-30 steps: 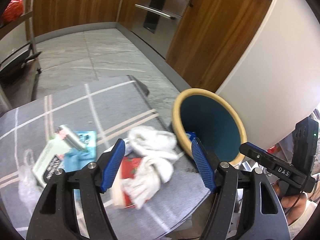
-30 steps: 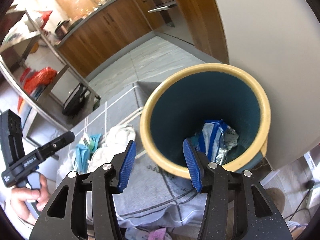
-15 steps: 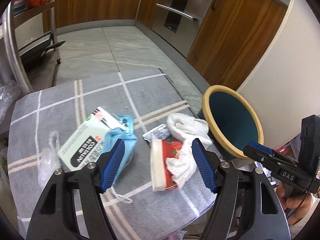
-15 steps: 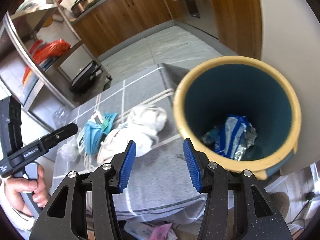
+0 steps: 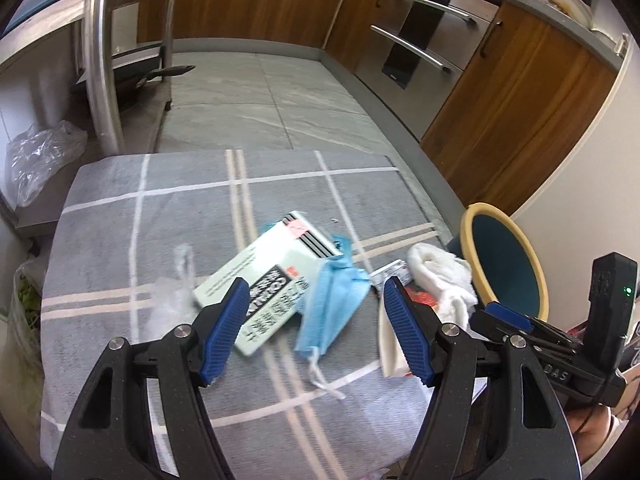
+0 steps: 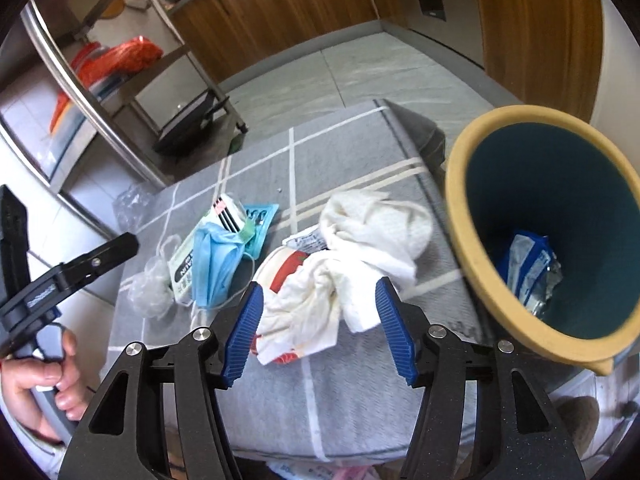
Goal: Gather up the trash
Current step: 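Move both tools back to the pile and grasp white tissue with right gripper, then carry the white tissue to the bin with the right gripper while left grasps a white cup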
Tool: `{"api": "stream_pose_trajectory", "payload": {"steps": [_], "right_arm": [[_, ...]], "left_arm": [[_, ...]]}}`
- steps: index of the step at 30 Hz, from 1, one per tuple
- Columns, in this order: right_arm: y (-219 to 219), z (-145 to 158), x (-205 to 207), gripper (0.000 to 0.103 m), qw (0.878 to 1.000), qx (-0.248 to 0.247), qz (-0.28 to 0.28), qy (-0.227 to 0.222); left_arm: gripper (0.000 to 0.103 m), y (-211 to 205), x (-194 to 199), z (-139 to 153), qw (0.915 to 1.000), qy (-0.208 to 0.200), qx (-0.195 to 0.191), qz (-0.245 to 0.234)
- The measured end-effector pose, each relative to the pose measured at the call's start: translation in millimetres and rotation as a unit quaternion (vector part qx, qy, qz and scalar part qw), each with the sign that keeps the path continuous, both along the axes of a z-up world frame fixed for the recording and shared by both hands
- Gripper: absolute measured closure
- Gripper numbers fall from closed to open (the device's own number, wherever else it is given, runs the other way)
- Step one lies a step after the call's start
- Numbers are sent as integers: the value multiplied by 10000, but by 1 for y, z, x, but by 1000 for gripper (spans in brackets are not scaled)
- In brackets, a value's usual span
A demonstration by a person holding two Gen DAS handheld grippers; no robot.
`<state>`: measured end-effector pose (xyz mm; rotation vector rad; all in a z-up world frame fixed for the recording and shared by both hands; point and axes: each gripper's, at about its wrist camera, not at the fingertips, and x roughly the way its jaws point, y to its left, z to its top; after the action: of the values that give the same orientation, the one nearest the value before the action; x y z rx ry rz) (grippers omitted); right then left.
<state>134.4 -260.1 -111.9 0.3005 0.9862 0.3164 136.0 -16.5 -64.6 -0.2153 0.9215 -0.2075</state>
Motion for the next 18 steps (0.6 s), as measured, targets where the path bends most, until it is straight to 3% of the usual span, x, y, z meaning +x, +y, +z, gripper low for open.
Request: {"api": "stream_pose_trajectory", "payload": {"steps": [7,18], "right_arm": [[20,-17,11,44,9995,-261,80,158],[12,-25,9,83,9995,-171,72,259]], "left_arm": [[34,-7,-1,-12,9995,78,180,-256],[34,-37,4,-30,9967,238,425,-657]]}}
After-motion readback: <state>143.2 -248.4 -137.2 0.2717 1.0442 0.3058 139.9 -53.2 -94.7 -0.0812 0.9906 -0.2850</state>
